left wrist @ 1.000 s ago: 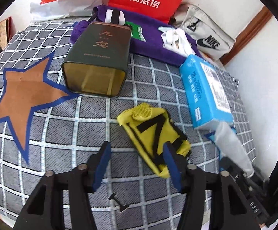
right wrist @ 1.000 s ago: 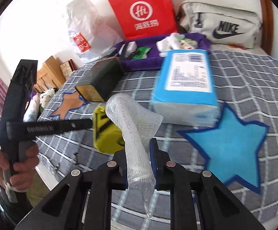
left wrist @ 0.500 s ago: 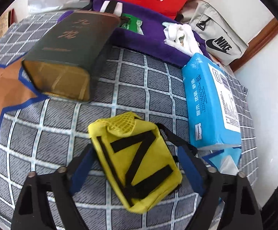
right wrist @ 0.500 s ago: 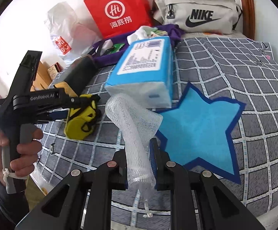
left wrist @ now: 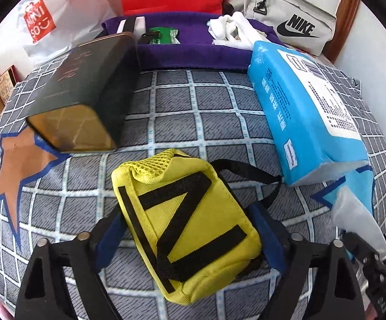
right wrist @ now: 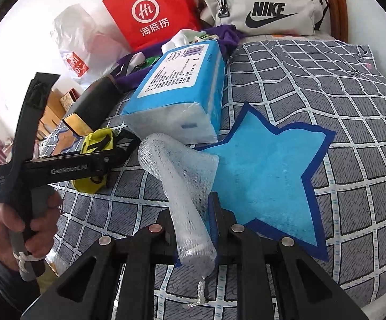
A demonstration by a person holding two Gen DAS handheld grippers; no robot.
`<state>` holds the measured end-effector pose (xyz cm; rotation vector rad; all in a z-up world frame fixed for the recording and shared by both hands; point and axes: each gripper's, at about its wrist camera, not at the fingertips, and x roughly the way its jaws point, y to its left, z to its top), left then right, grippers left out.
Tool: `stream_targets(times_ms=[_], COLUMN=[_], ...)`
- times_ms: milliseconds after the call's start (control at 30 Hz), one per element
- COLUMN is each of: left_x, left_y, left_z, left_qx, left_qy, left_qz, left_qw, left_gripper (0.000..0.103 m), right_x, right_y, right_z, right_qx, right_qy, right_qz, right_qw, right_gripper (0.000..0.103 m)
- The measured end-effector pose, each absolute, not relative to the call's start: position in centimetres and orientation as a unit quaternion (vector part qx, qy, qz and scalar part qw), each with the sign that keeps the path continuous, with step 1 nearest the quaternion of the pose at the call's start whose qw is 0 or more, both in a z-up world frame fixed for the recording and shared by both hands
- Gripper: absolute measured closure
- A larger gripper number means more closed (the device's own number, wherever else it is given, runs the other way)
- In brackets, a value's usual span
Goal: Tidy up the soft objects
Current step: 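Grasp the yellow pouch with black stripes with the left tool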
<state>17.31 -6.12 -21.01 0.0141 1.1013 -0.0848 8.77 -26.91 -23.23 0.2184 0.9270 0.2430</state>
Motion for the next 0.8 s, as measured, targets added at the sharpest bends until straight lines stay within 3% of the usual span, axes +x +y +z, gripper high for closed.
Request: stream_targets(times_ms=[500, 567, 700, 800], left_x=[13.8, 13.6, 13.7, 13.5], left_y=[-2.1, -1.9, -2.1, -3.3], left_z=[-19.4, -19.4, -20.5, -20.7], left_qx=[-0.04, -0.043, -0.047, -0.012], left_qy=[0.522, 0.522, 0.531, 0.529], left_qz=[-0.083, -0.085, -0.101, -0.097], left_qw=[0.848, 0.848, 0.84, 0.843], left_gripper=[0.053, 0.053, 0.034, 0.029], right_x=[8.7, 8.6, 8.5, 8.4], right_y=[-24.4, -24.1, -23.7, -23.6], right_z=[-22.4, -22.1, -21.8, -21.8], right_qx=[0.084, 0.082, 0.077, 0.076], right_qy=[0.445, 0.445, 0.447, 0.449], right_qz=[0.125, 0.126, 0.125, 0.123], right_qw=[0.883, 0.883, 0.883, 0.882], right_gripper=[0.089, 0.089, 0.089, 0.089])
